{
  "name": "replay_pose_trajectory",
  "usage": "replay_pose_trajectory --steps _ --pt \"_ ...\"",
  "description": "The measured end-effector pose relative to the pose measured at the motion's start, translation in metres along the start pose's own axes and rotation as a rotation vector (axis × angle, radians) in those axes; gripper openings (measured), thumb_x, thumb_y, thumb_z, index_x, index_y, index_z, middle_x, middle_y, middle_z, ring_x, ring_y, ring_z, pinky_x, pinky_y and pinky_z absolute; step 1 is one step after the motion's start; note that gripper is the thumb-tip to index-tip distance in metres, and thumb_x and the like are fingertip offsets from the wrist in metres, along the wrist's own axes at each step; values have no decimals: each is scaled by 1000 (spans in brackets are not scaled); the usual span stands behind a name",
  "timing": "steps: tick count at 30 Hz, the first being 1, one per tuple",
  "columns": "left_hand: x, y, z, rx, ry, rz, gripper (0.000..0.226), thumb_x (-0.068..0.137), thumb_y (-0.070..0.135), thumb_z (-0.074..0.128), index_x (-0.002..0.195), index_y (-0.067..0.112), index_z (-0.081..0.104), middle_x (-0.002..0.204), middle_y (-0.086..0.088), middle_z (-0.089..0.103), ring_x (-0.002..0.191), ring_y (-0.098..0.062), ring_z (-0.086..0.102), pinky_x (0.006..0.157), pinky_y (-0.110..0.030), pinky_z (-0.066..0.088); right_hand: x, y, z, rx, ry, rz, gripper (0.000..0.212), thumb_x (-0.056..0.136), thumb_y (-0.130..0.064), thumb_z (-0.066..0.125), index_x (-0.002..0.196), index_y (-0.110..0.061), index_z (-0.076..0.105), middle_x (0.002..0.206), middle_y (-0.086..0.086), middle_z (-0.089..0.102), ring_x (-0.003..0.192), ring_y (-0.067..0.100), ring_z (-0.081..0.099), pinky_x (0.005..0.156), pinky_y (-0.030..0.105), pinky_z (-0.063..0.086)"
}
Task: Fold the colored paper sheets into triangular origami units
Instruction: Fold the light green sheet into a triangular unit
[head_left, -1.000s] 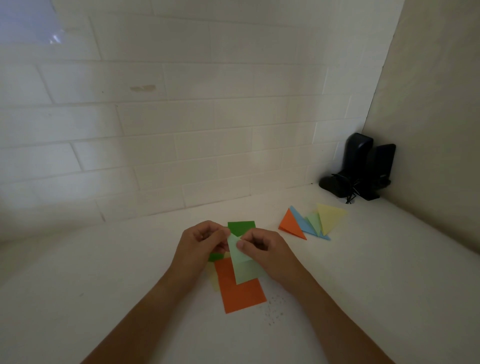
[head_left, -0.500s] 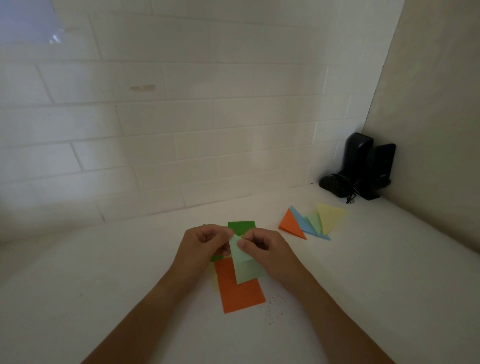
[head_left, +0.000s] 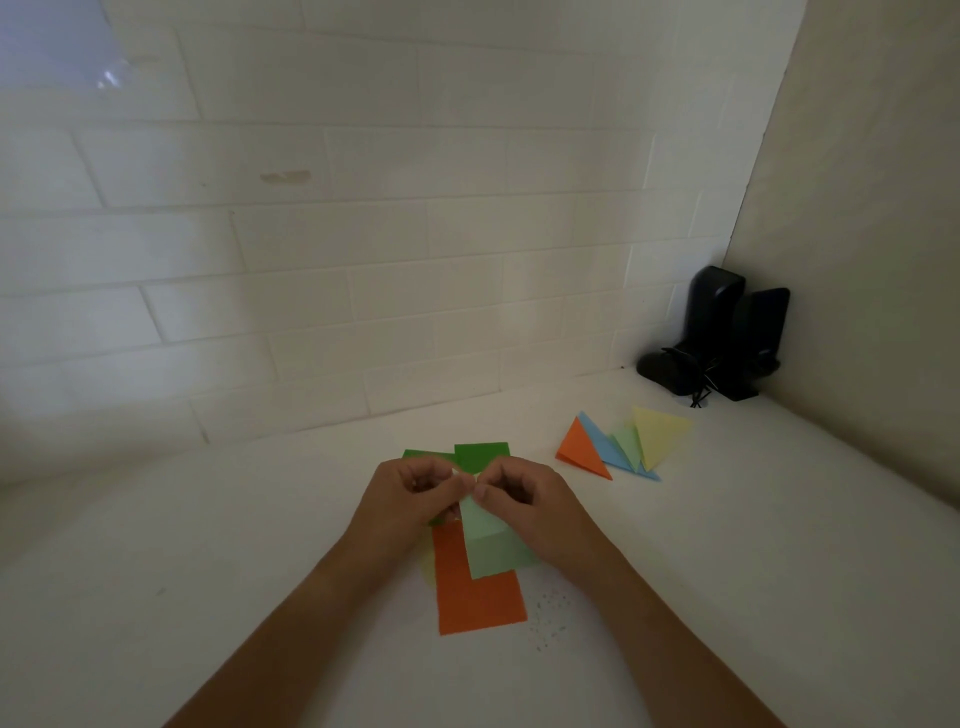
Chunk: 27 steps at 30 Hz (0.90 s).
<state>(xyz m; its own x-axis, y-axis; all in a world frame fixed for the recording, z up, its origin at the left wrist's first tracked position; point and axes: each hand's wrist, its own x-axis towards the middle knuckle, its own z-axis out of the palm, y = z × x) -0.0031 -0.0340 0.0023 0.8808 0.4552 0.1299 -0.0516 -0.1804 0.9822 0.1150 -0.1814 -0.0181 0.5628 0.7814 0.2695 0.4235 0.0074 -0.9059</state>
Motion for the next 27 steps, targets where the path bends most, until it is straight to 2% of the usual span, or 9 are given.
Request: replay_pose_trajectory --steps 4,11,14,18,24,27 --pt "-1 2 0 1 -28 15 13 94 11 72 84 4 78 75 -11 74 68 -15 67 69 -26 57 0 0 0 0 6 -15 14 98 -27 66 87 -19 68 82 4 66 74 14 57 67 31 44" --pt "0 1 -1 -2 -17 46 15 93 8 72 80 1 75 72 -15 70 66 -18 65 66 -25 56 0 -1 -1 -8 25 -11 13 98 -18 66 85 -16 68 74 -12 60 70 3 52 65 21 39" --pt "0 -1 2 15 -34 57 16 96 12 70 84 4 76 75 -13 72 69 -18 67 69 -26 57 0 -1 -2 4 45 -12 13 98 -18 66 85 -16 67 75 -10 60 71 5 53 66 23 39" --pt "-1 -2 3 41 -64 23 14 89 21 79 85 8 78 78 -13 75 70 -20 70 71 -26 57 -1 -1 -3 20 86 -26 13 98 -20 66 86 -16 67 80 2 64 75 13 55 68 29 42" --pt "1 -1 0 -4 -25 7 11 89 15 79 85 5 79 77 -14 74 69 -19 68 70 -27 57 1 2 -1 38 95 13 17 100 -21 65 83 -19 64 74 -6 57 72 10 50 67 28 40" --pt "1 -1 1 -13 -33 -8 13 91 11 77 77 13 78 72 -9 72 67 -16 67 69 -25 55 1 2 -2 27 93 1 16 100 -22 65 84 -19 64 75 -6 57 72 11 50 67 31 40"
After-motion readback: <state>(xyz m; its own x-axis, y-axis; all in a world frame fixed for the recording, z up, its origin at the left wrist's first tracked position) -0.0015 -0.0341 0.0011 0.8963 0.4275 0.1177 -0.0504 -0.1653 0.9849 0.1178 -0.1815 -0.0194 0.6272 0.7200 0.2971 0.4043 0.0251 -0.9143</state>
